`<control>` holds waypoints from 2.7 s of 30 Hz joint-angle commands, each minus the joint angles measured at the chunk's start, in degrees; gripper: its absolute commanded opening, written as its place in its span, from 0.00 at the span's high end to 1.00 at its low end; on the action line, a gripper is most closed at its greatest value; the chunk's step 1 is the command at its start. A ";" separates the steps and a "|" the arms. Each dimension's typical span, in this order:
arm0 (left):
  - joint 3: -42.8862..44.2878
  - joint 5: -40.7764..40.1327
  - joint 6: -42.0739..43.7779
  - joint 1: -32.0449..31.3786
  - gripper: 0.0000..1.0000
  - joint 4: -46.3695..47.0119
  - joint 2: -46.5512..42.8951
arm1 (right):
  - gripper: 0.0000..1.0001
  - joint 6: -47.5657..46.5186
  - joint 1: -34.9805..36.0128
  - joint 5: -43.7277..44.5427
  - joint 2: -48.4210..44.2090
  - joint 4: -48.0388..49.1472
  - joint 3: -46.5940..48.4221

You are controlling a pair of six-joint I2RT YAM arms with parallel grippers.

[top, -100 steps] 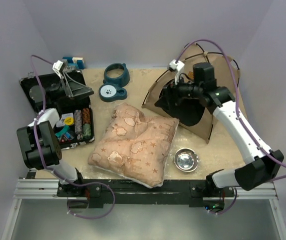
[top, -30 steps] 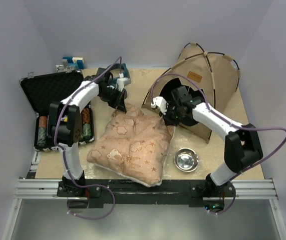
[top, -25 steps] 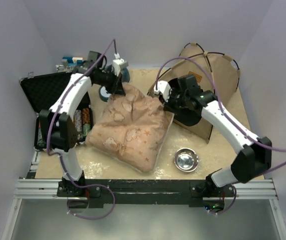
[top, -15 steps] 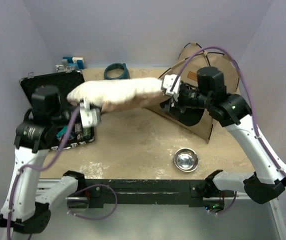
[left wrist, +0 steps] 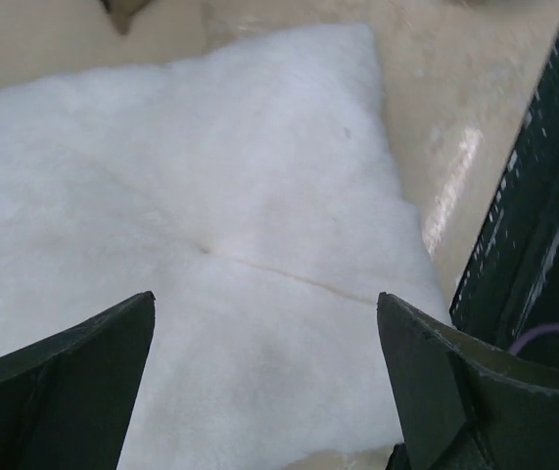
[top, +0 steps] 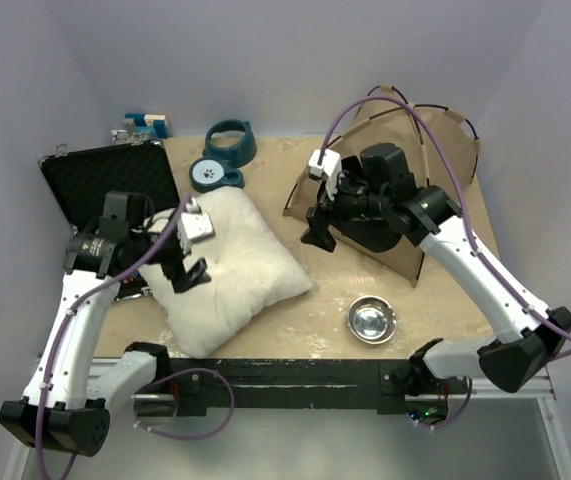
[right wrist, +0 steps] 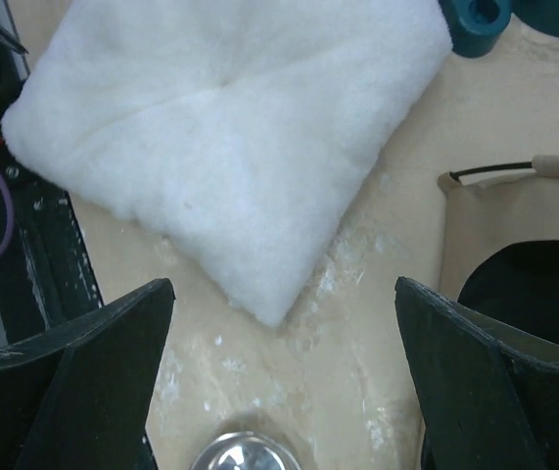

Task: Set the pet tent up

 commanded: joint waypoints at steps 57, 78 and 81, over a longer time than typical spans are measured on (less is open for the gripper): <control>-1.23 -3.91 -72.30 -23.81 1.00 58.35 15.43 | 1.00 41.58 5.76 12.54 -7.60 15.54 -19.14; 29.17 1.99 -73.64 -29.52 1.00 55.05 55.35 | 1.00 47.63 -12.36 15.65 -19.13 10.86 -31.80; 31.56 1.72 -72.14 -30.23 1.00 53.18 58.69 | 1.00 47.91 -12.44 10.30 -18.60 12.45 -32.07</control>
